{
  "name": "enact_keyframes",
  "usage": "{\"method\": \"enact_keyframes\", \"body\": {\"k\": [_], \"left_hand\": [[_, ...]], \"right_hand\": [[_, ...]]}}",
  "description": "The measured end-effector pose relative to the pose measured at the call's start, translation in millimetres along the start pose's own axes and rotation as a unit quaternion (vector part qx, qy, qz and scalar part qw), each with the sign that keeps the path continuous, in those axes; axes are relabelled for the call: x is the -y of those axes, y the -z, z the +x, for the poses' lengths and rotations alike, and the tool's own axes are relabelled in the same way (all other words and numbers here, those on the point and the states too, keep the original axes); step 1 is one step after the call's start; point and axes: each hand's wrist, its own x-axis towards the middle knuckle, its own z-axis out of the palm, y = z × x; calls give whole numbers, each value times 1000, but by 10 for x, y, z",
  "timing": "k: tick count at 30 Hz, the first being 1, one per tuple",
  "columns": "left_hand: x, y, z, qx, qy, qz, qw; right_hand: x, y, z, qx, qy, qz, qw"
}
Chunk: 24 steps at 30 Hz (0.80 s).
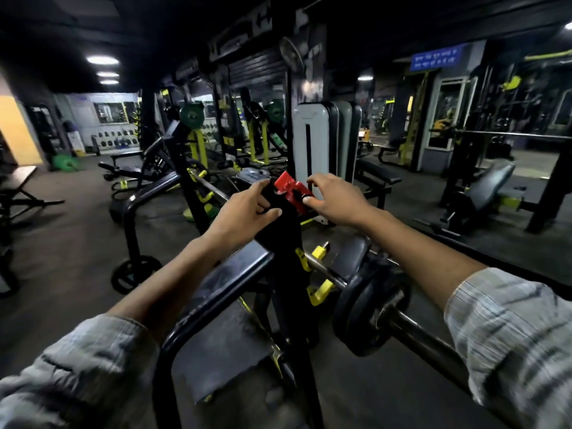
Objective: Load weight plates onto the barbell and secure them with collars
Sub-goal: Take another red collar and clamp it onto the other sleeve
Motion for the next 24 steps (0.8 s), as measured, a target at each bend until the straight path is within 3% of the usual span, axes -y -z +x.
{"method": "enact_keyframes", "body": {"k": [11, 18, 21, 24], "left_hand": [[-209, -262, 476, -31, 82, 11, 996], [-275, -359, 395, -85, 53, -12, 995], [-286, -339, 266, -109, 28, -55, 992], [-785, -474, 67, -204, 104, -66, 971]], "right_hand": [[-311, -358, 480, 32, -33, 214, 976], [-332, -302, 292, -39, -39, 243, 968], [-200, -258, 132, -97, -24, 218, 971], [-510, -231, 17, -31, 62, 258, 964]]}}
